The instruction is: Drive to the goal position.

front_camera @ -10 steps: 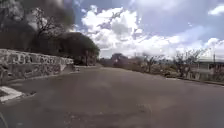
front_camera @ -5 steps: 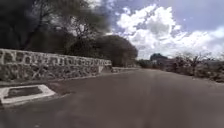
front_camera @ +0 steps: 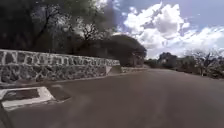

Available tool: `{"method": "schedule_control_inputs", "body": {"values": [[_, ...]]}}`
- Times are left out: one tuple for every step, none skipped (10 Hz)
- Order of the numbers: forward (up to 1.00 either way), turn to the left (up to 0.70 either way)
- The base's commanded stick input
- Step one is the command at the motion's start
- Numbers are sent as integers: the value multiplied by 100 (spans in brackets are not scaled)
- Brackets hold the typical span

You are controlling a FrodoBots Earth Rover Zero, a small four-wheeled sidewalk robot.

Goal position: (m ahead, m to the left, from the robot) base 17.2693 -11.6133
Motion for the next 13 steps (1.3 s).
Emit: {"method": "schedule_control_inputs", "body": {"values": [[70, 0], [70, 0], [70, 0], [70, 0], [70, 0], [70, -5], [70, -10], [70, -20], [70, -30], [70, -27], [70, -11], [70, 0], [70, 0]]}}
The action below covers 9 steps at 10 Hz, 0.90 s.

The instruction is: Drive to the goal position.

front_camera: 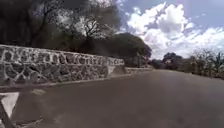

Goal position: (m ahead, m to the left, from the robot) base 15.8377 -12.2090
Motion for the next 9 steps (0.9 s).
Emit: {"method": "schedule_control_inputs", "body": {"values": [[70, 0], [70, 0], [70, 0], [70, 0], [70, 0], [70, 0], [70, 0], [70, 0], [70, 0]]}}
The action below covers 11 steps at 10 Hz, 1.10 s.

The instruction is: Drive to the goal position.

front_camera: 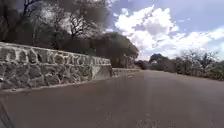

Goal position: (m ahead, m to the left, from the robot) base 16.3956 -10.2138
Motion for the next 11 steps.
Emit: {"method": "schedule_control_inputs", "body": {"values": [[70, 0], [70, 0], [70, 0], [70, 0], [70, 0], [70, 0], [70, -5], [70, -21], [70, -34], [70, -26], [70, -18]]}}
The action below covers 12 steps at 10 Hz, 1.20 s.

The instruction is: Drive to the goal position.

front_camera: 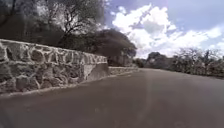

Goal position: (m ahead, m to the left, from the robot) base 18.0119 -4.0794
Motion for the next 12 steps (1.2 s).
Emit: {"method": "schedule_control_inputs", "body": {"values": [[70, -10], [70, -1], [70, 0], [70, 0], [70, 0], [70, 0], [70, 0], [70, 0], [70, 0], [70, 0], [70, 0], [70, 0]]}}
